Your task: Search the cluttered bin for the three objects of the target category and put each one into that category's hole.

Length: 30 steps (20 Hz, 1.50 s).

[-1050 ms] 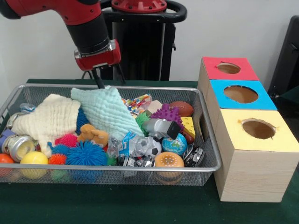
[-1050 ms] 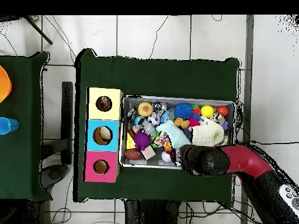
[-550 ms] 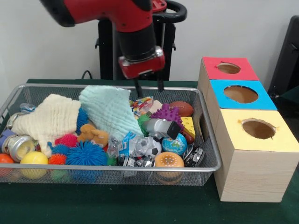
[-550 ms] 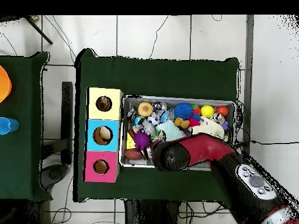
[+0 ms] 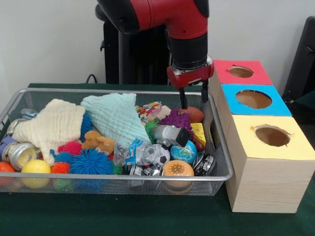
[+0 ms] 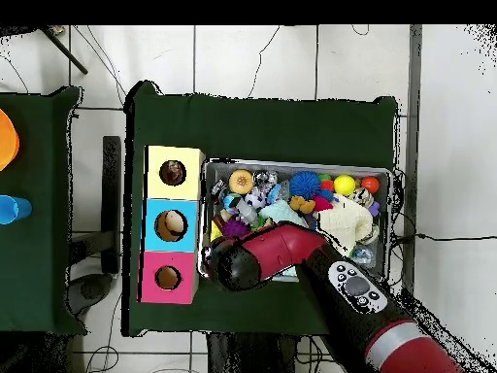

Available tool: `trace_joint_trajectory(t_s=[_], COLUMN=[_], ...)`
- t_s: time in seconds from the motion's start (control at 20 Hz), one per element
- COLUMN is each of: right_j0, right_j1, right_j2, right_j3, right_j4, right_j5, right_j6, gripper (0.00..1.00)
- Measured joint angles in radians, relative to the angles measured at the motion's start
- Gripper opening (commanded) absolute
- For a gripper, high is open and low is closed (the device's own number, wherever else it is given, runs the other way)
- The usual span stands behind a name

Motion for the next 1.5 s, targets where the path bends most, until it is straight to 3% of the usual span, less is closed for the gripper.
trace_joint_trajectory(t_s=[0.5,1.5], right_j0=[-0.005,-0.054], right_j1=[-0.005,-0.014], right_j2=[-0.091,-0.111], right_j3=[0.000,0.000], right_j4=[0.040,0.084], right_j5=[-0.012,-0.012], right_j6=[0.000,0.000], gripper=[1.00,1.00])
